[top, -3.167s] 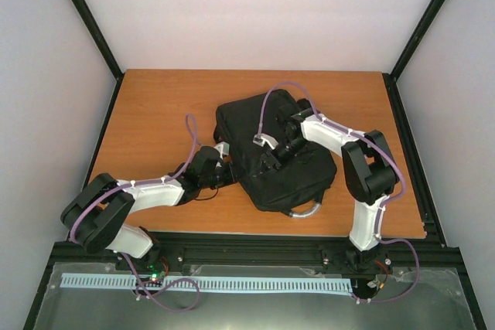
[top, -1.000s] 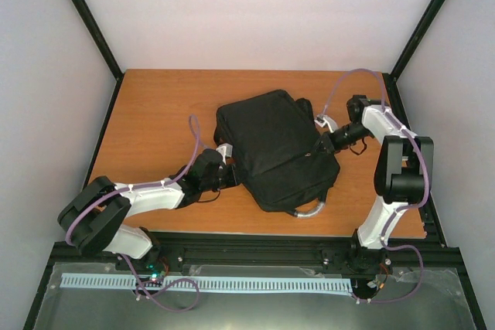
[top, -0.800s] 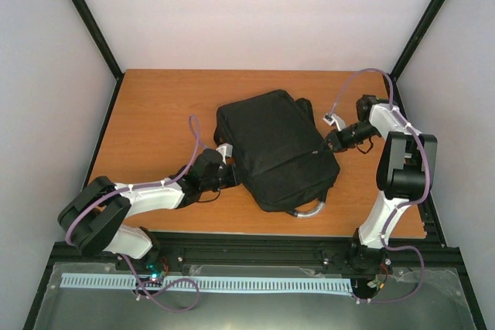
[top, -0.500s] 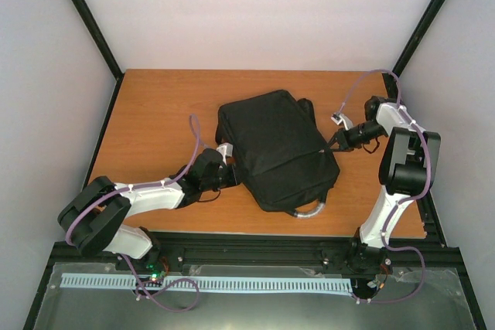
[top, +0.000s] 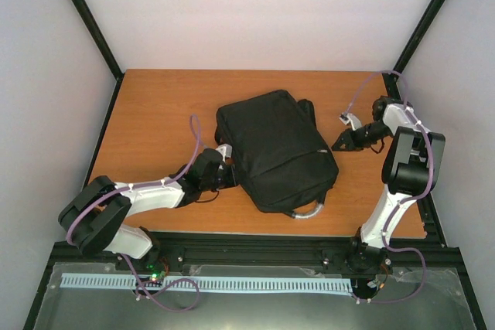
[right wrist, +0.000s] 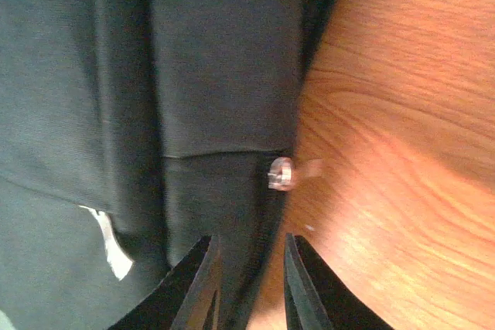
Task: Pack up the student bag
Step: Zip the student bag at the center of the board.
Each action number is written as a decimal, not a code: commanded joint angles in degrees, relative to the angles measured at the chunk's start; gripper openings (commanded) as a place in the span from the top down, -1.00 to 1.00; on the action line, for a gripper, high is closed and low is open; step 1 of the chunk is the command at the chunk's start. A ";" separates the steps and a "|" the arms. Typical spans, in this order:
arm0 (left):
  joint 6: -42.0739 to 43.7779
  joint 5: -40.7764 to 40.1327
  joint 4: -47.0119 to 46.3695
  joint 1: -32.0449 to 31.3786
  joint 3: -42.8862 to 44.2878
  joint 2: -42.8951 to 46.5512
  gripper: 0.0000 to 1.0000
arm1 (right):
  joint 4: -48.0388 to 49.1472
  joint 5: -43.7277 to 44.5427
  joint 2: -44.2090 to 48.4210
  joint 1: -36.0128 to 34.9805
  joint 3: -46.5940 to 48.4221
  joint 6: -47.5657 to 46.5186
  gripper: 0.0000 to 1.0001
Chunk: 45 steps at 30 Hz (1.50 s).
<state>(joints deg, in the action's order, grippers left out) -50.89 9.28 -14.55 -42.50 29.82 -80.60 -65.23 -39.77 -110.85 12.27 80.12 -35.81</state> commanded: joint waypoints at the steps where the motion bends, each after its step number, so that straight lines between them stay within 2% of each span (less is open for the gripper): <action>1: 2.70 -0.89 3.73 0.23 1.72 -0.78 0.98 | 3.11 3.56 0.05 1.39 0.22 -0.10 0.49; 5: 2.79 -1.04 3.81 0.28 1.88 -0.85 0.97 | 3.54 3.65 0.28 1.44 -0.51 -0.04 0.39; 11: 3.70 -2.05 5.29 0.23 2.28 -0.37 0.88 | 3.87 2.92 0.40 1.44 -1.35 0.08 0.35; 13: 5.12 -4.96 8.91 0.35 3.43 0.22 0.84 | 3.86 2.37 0.45 1.45 -1.75 0.09 0.35; 15: 6.68 -9.05 14.57 1.23 5.16 1.34 0.89 | 3.97 1.37 0.71 1.48 -2.53 0.20 0.35; 19: 9.81 -8.97 17.53 4.48 7.03 2.93 0.92 | 5.07 0.13 0.98 1.35 -4.64 0.72 0.34; 28: 13.59 -9.33 24.00 8.25 12.42 -0.29 0.92 | 6.10 -1.98 2.92 1.35 -8.46 -0.36 0.34; 40: 16.73 -10.52 31.26 14.35 25.73 -9.96 0.82 | 7.55 -4.03 6.32 1.35 -11.08 -0.28 0.35; 43: 18.01 -10.51 33.04 14.70 28.05 -10.85 0.56 | 8.12 -4.21 8.03 1.35 -11.76 -0.57 0.36; 45: 18.32 -10.34 34.02 14.73 28.52 -10.12 0.23 | 8.61 -4.46 9.70 1.35 -11.83 -0.51 0.36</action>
<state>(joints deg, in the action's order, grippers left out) -34.68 1.19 17.50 -28.69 54.65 -91.15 -58.17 -42.46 -105.19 13.69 68.82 -35.24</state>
